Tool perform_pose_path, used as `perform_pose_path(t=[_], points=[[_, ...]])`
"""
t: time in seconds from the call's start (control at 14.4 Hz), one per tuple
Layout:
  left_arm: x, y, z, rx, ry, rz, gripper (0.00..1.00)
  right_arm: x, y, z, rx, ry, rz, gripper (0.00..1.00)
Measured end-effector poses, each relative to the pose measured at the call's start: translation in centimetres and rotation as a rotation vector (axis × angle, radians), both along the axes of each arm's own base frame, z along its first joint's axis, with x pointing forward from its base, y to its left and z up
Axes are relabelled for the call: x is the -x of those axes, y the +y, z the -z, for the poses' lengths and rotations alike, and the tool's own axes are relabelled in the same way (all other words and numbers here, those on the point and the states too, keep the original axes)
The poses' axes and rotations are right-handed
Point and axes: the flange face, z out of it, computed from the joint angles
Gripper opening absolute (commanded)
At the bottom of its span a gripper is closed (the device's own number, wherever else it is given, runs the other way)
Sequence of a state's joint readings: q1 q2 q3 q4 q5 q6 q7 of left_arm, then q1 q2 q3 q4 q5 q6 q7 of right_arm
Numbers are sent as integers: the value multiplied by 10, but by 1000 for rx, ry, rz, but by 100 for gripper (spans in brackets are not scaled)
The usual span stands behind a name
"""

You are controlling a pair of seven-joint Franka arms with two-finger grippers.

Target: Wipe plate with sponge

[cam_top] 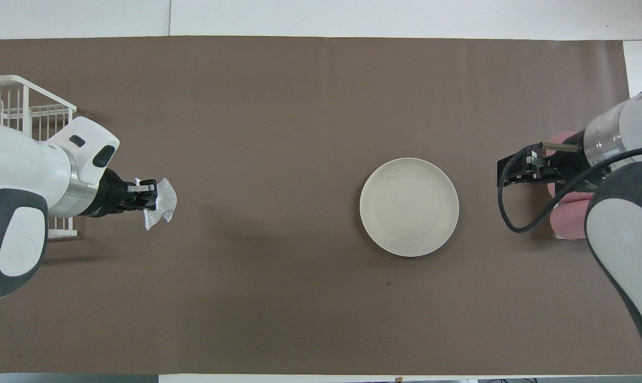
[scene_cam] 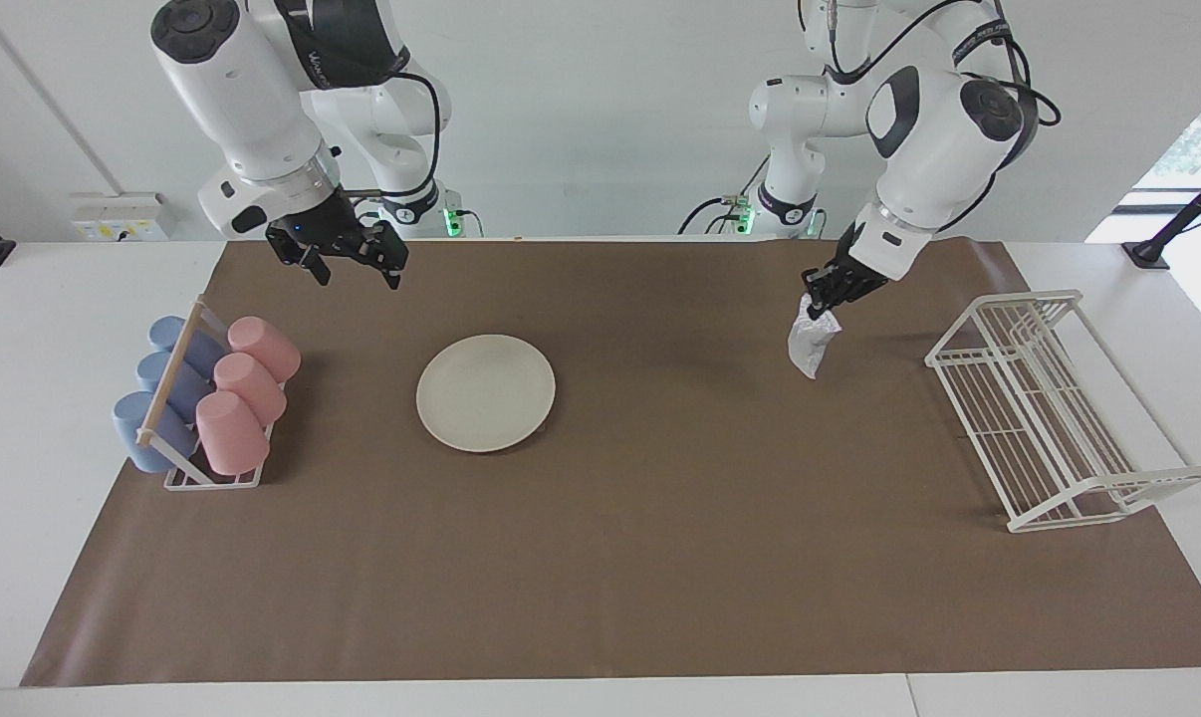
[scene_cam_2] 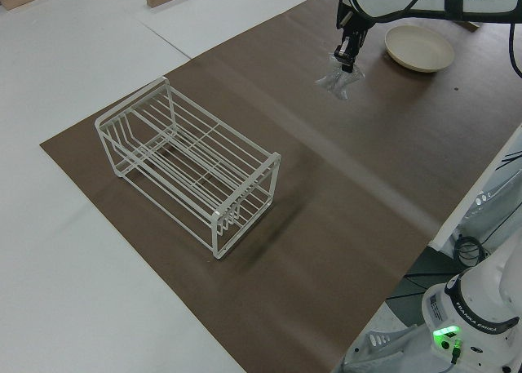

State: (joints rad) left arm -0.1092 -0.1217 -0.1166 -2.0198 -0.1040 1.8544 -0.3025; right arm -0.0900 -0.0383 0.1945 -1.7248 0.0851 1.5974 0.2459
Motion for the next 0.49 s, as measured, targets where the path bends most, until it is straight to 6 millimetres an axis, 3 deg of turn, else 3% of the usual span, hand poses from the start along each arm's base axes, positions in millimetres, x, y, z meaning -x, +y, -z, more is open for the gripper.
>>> perform_pose_path(t=[0.28, 0.49], points=[[-2, 11, 0, -298, 0, 78, 0, -2, -32, 2, -17, -1, -74, 100], [-10, -3, 12, -520, 37, 76, 0, -3, -39, 3, -23, -2, -114, 100]])
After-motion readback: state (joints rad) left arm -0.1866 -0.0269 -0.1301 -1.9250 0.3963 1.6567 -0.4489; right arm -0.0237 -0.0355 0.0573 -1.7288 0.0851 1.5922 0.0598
